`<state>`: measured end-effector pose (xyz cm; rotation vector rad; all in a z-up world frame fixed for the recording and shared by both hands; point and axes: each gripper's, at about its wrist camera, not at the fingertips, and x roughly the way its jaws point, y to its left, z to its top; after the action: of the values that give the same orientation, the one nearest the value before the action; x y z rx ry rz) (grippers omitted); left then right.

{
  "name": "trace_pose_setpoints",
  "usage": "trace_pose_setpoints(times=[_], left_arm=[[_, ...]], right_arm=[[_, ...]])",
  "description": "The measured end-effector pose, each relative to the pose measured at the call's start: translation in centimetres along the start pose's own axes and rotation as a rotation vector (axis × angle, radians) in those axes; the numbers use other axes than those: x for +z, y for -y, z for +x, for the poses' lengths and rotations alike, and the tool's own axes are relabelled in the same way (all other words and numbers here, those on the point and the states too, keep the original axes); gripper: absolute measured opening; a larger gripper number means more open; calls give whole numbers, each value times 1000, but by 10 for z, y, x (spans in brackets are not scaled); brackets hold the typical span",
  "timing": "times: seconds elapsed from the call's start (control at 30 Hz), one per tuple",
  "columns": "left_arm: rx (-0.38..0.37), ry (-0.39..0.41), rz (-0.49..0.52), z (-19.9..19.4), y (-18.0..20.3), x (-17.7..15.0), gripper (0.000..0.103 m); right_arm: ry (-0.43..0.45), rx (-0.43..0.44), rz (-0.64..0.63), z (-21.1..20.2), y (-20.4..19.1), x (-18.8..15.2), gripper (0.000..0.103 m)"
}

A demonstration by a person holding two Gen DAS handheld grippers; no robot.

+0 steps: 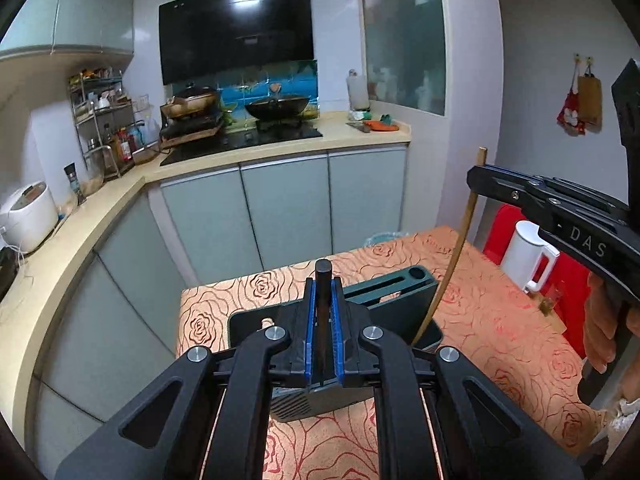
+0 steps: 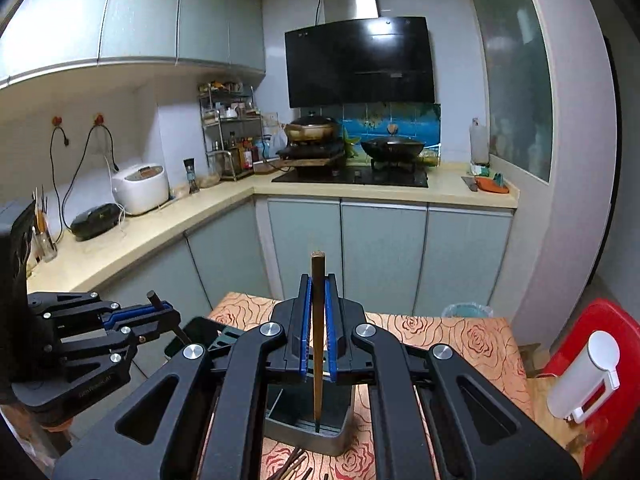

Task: Organize utensils
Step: 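Lift both held chopsticks upright and carry them over the black holder, then open both tools to drop the chopsticks into the holder, then withdraw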

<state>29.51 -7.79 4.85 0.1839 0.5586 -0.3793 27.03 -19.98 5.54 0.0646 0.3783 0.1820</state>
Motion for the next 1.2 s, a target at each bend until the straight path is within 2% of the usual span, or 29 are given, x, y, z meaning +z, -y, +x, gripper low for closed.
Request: trace_pose_setpoints(times=[0.1,0.13,0.17,0.23,0.53,0.87,1.2], left_arm=[[-4,1,-16,-3,-5,-1,11],[-4,4,-22,-4,-7,0,22],[-1,11,-28,-6,-7,1,34],[4,34,-36,-12,-10,1,45],[24,95,-69,-39,-18,-2,73],[11,125,-83,-67,-18,-30,80],[42,132,-92,-90,-9,-91,82]], right_arm=[[-9,0,0,4,-2,-1,10],[-11,-1,-2,5,-3,-1,18],[-11,-1,0,4,-3,-1,36],[14,-15,13,-1,-4,-1,59],[72,-47,-4,-30,-1,6,61],[124,-65,15,-83,18,-4,64],[69,-63,-14,-112,13,-75,64]])
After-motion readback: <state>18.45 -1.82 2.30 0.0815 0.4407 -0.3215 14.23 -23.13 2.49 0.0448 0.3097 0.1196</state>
